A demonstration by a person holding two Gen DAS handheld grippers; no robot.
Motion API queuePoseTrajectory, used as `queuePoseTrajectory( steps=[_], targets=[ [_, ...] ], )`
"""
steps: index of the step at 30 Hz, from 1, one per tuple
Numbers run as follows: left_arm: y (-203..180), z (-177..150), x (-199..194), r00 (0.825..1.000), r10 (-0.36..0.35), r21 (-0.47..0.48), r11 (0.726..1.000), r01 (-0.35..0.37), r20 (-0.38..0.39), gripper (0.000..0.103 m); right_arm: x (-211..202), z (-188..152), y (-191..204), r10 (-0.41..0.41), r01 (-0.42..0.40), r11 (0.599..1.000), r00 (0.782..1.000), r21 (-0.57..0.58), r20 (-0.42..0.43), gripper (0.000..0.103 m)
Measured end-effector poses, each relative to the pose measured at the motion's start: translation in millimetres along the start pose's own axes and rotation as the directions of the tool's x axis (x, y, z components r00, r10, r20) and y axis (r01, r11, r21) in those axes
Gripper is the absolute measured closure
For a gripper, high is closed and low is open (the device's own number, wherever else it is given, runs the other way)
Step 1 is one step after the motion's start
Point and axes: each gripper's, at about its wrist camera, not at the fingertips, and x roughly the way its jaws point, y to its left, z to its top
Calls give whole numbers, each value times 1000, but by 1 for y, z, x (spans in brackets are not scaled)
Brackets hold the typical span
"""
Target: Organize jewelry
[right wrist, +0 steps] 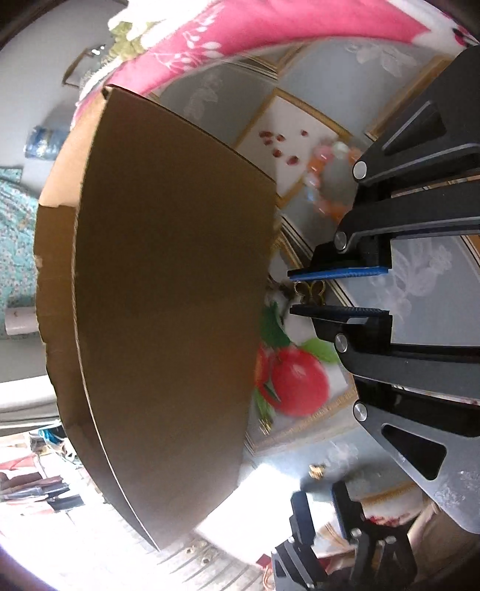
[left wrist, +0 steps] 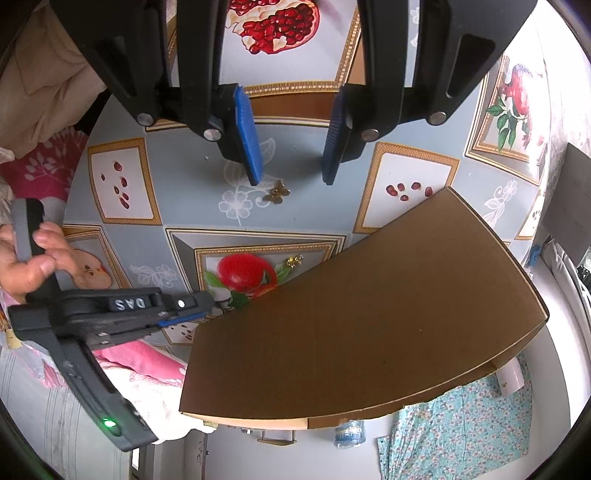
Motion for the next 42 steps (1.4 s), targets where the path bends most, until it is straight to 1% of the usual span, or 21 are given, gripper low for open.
queuePoseTrajectory(
  steps=[3, 7, 12, 14, 16, 17, 25, 30, 33, 36, 38, 42],
  targets=[
    [0, 0, 0, 1000, 1, 1, 1000, -1, 0, 70, -6, -9, 7, 50, -49, 999, 999, 18, -16, 93],
    [0, -1, 0, 1000, 2, 1, 1000, -2, 2, 70, -9, -14, 17, 93, -92, 995, 995, 28, -23, 93],
    [-1, 2, 1, 1000, 7, 4, 1000, -7, 6, 70, -7, -15, 15, 109, -108, 994, 994, 35, -19, 93],
    [-3, 5, 3, 1000, 11, 9, 1000, -11, 10, 70, 1, -11, 25, 112, -111, 993, 994, 40, -18, 93],
    [-5, 7, 6, 1000, 14, 9, 1000, -14, 9, 70, 1, -10, 20, 113, -113, 993, 993, 46, -15, 93],
    [-6, 9, 7, 1000, 12, 10, 1000, -12, 7, 70, 1, -12, 8, 114, -114, 992, 993, 48, -14, 93],
    [-7, 15, 11, 1000, 24, -6, 1000, -24, -2, 70, -1, -17, 16, 120, -119, 991, 993, 54, -7, 93],
    [-8, 19, 12, 997, 71, -18, 997, -71, -23, 70, -1, -17, 12, 126, -126, 990, 992, 58, -2, 93],
    [-9, 21, 3, 996, 89, -14, 996, -89, -2, 70, -3, -16, 10, 132, -132, 989, 991, 62, -1, 93],
    [-12, 22, -6, 997, 71, 6, 997, -71, 16, 70, -2, -17, 8, 138, -138, 988, 990, 64, 1, 93],
    [-14, 22, -7, 998, 58, 19, 998, -58, 3, 70, -3, -17, 6, 143, -142, 988, 990, 66, 2, 93],
    [-16, 21, -7, 1000, 18, 28, 999, -17, -21, 76, -5, -17, 4, 149, -149, 987, 989, 68, 5, 93]
  ],
)
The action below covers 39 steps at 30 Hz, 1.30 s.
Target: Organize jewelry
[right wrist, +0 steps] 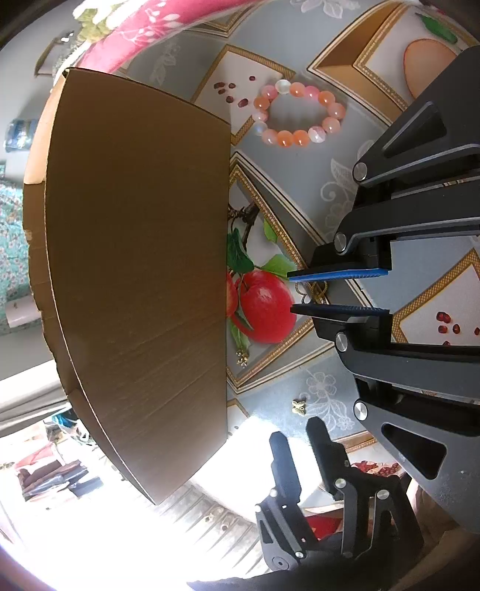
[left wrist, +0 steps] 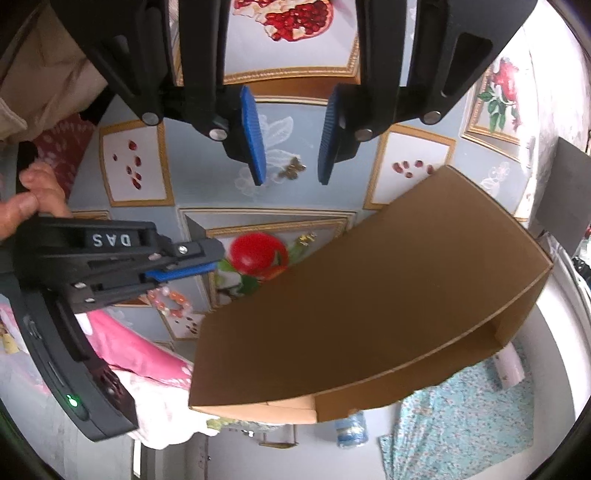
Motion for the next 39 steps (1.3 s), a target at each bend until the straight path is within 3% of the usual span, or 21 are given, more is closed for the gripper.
queuePoseTrajectory(
  steps=[6, 19, 39],
  targets=[
    [0, -1, 10, 998, -38, -11, 999, 38, -58, 78, -2, 0, -2, 8, -8, 1000, 1000, 7, 5, 93],
    [14, 4, 18, 992, -119, -105, 988, 115, -33, 79, -6, 0, -5, 14, -14, 1000, 1000, 14, 9, 93],
    [13, 5, 17, 999, -45, -62, 997, 44, -25, 91, -7, 1, -5, 14, -14, 1000, 1000, 3, 11, 93]
  ],
)
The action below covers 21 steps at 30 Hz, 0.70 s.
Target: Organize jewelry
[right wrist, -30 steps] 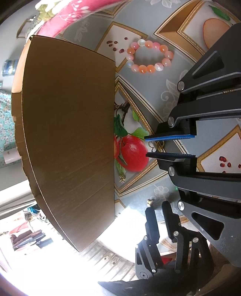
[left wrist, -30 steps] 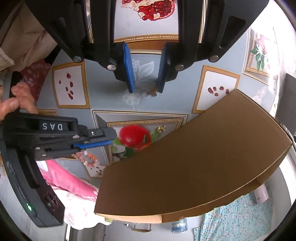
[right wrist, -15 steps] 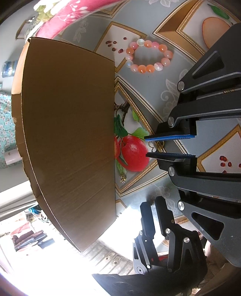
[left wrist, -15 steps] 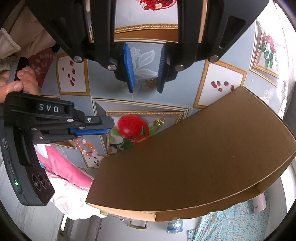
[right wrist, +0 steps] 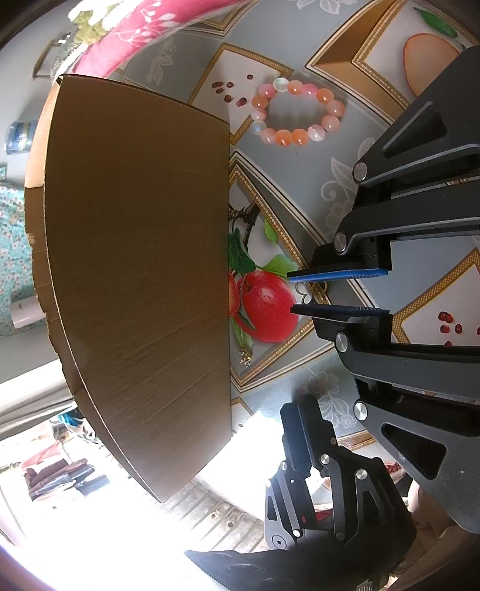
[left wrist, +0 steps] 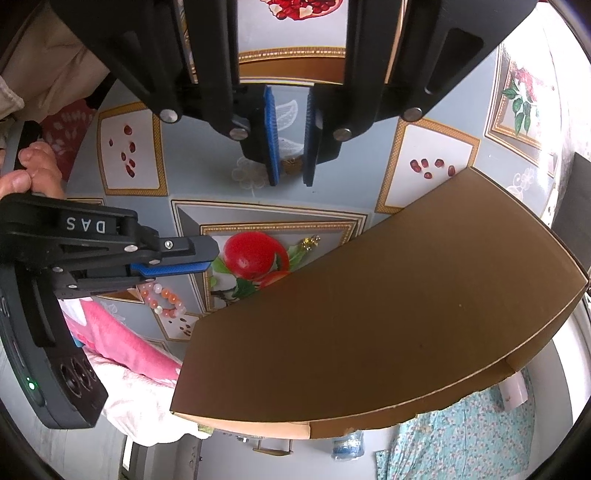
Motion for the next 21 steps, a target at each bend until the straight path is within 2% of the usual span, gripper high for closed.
queuePoseTrajectory(
  steps=[4, 9, 21],
  targets=[
    [-1, 0, 1, 1000, 3, 5, 1000, -3, 4, 91, -6, 1, -2, 0, 0, 1000, 1000, -3, 12, 92],
    [-1, -1, 0, 1000, 2, 7, 1000, -2, 11, 91, -10, 2, 1, -27, 28, 999, 1000, -39, 9, 81],
    [0, -3, -2, 1000, -9, 8, 1000, 9, 24, 91, 8, 2, 24, -96, 93, 987, 995, -130, -17, 80]
  ],
)
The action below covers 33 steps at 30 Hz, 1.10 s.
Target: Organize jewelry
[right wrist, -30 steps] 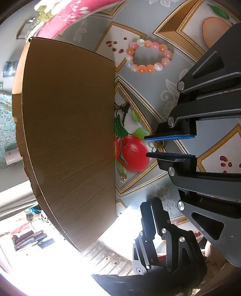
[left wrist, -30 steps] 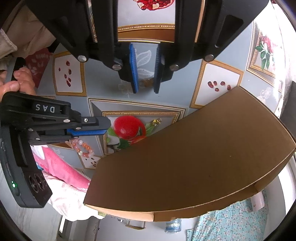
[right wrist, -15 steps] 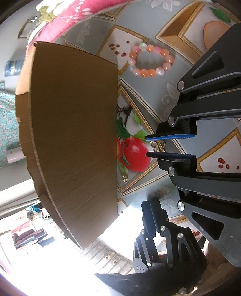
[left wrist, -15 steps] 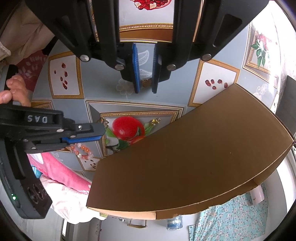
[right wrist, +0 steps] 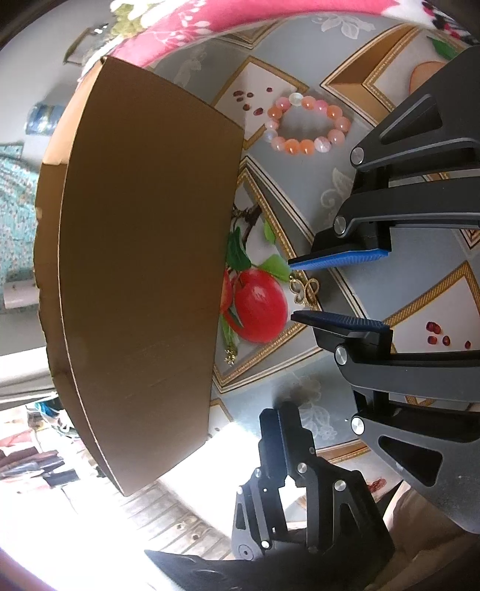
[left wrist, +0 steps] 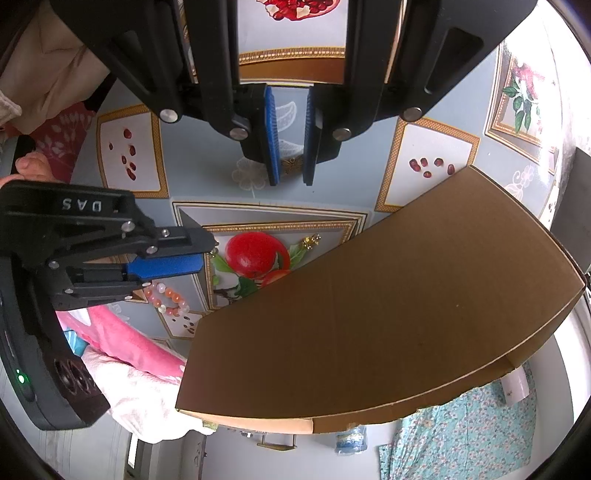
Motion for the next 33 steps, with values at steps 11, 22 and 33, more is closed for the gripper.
queuePoseTrajectory(
  steps=[11, 22, 33],
  targets=[
    [2, 0, -2, 1000, -7, -4, 1000, 7, 7, 91, 13, 3, 19, -69, 69, 996, 998, -64, 1, 90],
    [2, -1, -4, 1000, -7, -13, 1000, 7, 25, 91, 14, 2, 8, -42, 42, 999, 999, -15, 5, 103],
    [1, -3, -5, 999, 1, -24, 1000, 0, 36, 91, 16, 6, 3, -50, 50, 999, 999, 15, 16, 79]
  ],
)
